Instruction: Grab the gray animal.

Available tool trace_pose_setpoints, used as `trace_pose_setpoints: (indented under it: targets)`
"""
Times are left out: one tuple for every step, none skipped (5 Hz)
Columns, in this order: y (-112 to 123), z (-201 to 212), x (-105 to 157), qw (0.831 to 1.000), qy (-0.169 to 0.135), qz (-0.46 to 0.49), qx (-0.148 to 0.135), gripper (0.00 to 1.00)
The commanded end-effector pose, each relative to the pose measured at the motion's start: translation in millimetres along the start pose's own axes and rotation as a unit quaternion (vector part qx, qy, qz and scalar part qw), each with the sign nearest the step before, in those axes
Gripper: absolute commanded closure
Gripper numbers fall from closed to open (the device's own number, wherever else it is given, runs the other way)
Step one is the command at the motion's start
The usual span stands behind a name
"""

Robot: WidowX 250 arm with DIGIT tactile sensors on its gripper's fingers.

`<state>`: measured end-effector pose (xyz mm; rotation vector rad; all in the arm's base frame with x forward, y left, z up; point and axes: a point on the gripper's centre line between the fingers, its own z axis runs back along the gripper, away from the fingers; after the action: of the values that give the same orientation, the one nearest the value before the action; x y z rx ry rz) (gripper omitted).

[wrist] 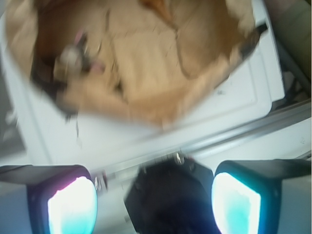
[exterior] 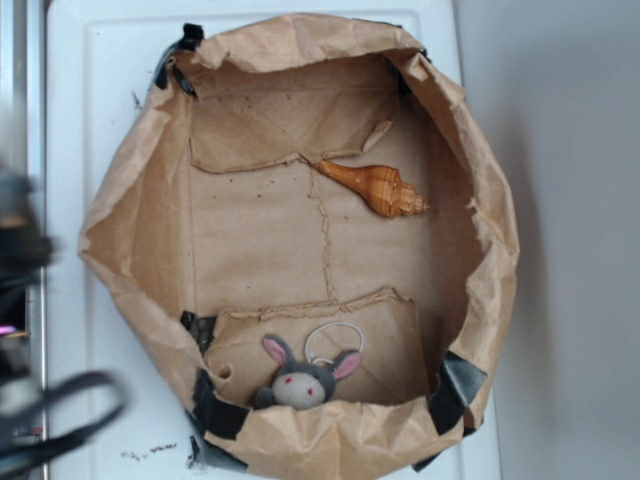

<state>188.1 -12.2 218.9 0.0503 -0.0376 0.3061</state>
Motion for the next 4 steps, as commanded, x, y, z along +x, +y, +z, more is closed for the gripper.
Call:
trace_pose_setpoints:
  targets:
    - [-8.3,-24.6,55.3,0.993,-0.042,0.114,-0.010,0.00]
    - [-2.3,-41.0,68.8,0.980,-0.023,0.166,-0.103,0.00]
    - [-5.9,-52.3,69.8,0.982,0.001,0.116,-0.151,0.00]
    - [-5.9,-52.3,69.8,0.982,0.001,0.116,-0.151,0.00]
